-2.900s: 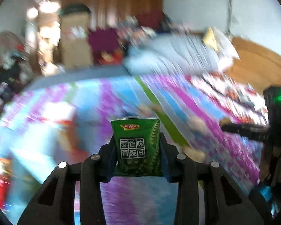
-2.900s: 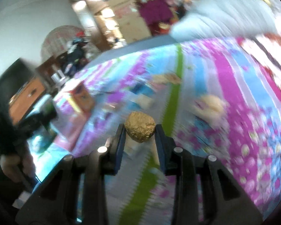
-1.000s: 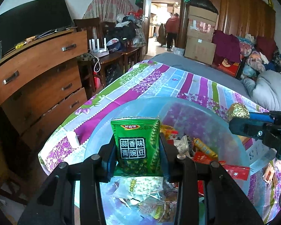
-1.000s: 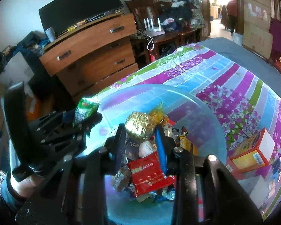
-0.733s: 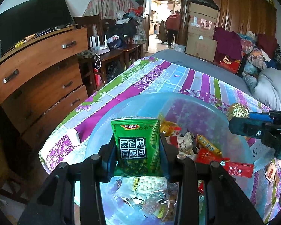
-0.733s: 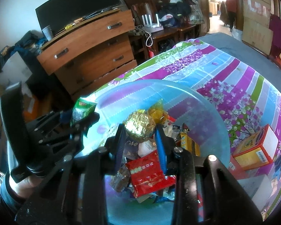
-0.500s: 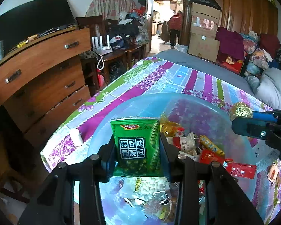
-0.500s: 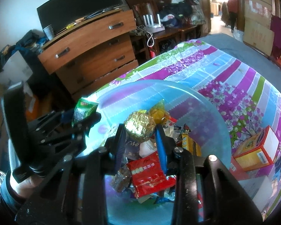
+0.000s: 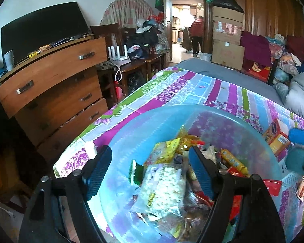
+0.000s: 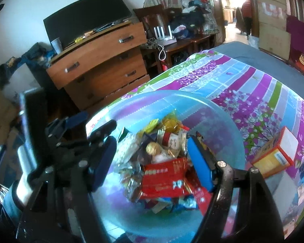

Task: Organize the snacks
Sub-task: 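Open both grippers to drop the gold ball and green packet into the bowl, then move both grippers back over the snack packets on the bedspread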

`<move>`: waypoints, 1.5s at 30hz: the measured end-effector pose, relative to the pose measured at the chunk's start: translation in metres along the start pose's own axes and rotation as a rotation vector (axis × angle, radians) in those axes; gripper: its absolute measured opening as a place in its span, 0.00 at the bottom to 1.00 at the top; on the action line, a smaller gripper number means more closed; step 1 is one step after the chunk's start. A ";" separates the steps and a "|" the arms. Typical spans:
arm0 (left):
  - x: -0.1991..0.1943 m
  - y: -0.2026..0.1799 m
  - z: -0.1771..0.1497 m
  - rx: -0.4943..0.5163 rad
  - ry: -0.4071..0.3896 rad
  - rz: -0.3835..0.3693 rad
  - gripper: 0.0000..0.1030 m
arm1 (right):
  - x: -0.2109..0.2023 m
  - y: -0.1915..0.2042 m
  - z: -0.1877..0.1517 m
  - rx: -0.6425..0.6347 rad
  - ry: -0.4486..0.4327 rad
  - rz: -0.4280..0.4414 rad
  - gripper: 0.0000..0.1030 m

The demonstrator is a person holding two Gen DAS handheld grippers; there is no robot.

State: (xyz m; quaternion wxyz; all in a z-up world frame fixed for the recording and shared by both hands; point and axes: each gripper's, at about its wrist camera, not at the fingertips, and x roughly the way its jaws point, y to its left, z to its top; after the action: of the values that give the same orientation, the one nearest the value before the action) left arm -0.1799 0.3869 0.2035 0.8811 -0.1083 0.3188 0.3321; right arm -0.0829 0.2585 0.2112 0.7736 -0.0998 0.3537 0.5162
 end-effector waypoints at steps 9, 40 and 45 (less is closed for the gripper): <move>-0.076 -0.033 -0.026 0.000 -0.219 -0.167 0.77 | -0.091 0.030 -0.139 -0.027 -0.091 -0.133 0.72; -0.097 -0.251 -0.132 0.366 0.013 -0.636 0.77 | -0.130 -0.284 -0.255 0.861 -0.028 -0.609 0.26; -0.099 -0.266 -0.141 0.395 0.030 -0.681 0.77 | -0.162 -0.271 -0.267 0.789 -0.039 -0.509 0.11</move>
State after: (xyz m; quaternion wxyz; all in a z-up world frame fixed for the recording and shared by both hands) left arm -0.1322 0.0782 0.1517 0.9400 -0.0411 0.3352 -0.0484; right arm -0.0013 -0.1188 0.0649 0.8609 0.1281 0.4727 0.1380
